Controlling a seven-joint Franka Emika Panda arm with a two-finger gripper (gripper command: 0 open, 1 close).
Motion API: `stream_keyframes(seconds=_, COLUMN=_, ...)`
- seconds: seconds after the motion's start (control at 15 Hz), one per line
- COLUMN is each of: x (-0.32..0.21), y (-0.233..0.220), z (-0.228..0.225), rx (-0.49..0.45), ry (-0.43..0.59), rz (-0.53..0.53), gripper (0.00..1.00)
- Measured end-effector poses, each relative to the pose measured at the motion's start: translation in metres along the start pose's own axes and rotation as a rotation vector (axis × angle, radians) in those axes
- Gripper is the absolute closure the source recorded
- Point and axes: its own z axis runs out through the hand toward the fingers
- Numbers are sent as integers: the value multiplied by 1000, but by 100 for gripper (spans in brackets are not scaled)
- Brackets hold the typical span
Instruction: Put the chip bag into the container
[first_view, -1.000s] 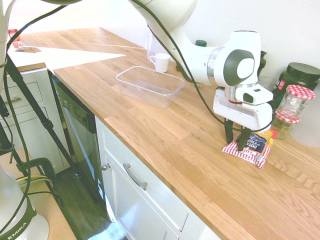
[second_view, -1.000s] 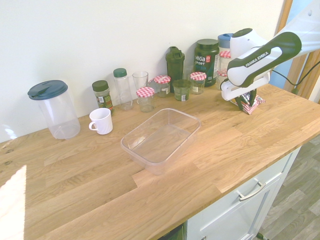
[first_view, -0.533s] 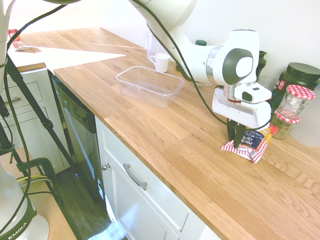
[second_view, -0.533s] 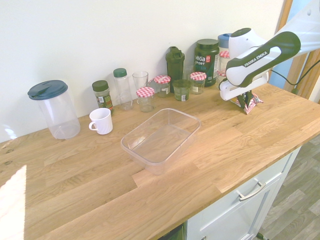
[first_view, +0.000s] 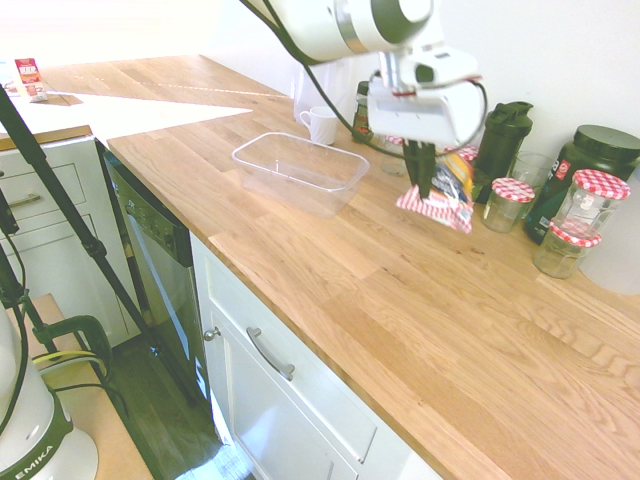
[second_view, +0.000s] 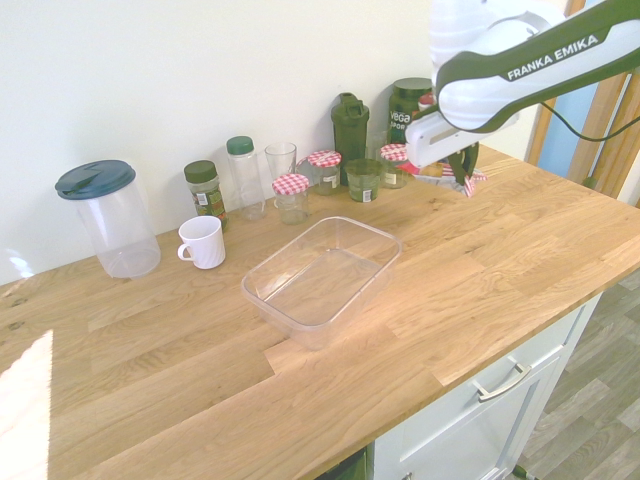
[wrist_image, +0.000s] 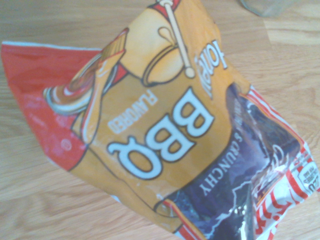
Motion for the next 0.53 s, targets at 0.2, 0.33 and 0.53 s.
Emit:
stream_keyframes(seconds=0.2, x=-95, y=-55, z=-61, rx=-4, ry=58, rz=-73, gripper=100)
stream_keyframes(seconds=0.33, x=-144, y=-90, z=-81, rx=-28, ry=92, rz=-124, gripper=100)
stream_keyframes(seconds=0.53, x=-187, y=-137, z=-64, rx=-80, ry=89, rz=-177, gripper=100)
